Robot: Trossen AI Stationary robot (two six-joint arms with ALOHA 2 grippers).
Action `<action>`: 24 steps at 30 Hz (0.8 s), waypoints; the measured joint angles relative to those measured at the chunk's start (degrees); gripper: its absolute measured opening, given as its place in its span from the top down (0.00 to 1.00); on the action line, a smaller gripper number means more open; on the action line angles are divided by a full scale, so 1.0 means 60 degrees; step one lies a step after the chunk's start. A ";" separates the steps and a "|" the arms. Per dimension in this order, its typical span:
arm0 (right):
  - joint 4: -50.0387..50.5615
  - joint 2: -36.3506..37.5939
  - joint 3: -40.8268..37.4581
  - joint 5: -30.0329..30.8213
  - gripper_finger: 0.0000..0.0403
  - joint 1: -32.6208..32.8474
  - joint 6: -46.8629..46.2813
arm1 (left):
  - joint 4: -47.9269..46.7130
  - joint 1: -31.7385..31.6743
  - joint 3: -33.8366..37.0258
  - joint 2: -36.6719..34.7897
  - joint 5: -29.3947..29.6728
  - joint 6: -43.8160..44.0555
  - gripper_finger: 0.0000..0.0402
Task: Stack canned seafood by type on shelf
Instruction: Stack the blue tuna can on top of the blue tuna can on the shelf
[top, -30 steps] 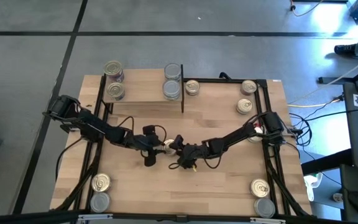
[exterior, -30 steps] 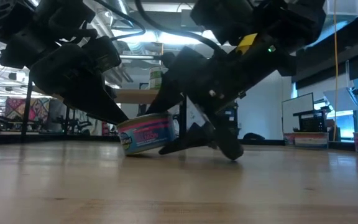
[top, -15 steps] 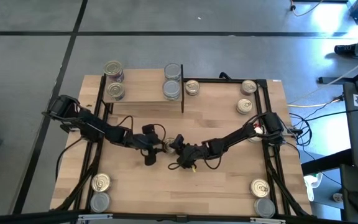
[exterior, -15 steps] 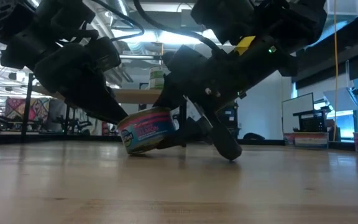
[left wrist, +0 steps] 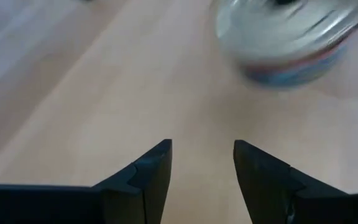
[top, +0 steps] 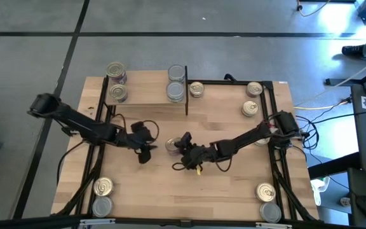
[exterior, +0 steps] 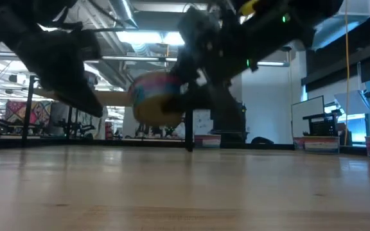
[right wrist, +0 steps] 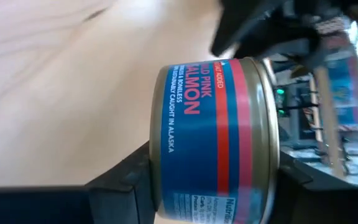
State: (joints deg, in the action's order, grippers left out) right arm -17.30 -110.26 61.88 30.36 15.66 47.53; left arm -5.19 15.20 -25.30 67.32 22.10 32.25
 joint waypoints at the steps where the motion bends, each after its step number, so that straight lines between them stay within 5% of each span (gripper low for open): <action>1: 0.0004 0.0165 0.0000 0.0034 0.52 -0.0020 0.0047 | -0.0329 0.0052 -0.0001 -0.0113 0.0272 0.0259 0.58; 13: 0.0352 0.1495 0.0474 0.0678 0.52 -0.0452 -0.0004 | -0.0698 0.0924 0.0102 -0.0143 0.1425 0.1581 0.58; 24: 0.2098 0.1491 0.0901 -0.0673 0.52 -0.0495 -0.2575 | 0.2544 0.1295 0.0099 -0.0152 0.1548 -0.1469 0.57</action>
State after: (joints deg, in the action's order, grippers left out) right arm -4.71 -101.32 67.29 26.33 12.69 32.07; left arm 10.07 22.97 -24.70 66.41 31.39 23.44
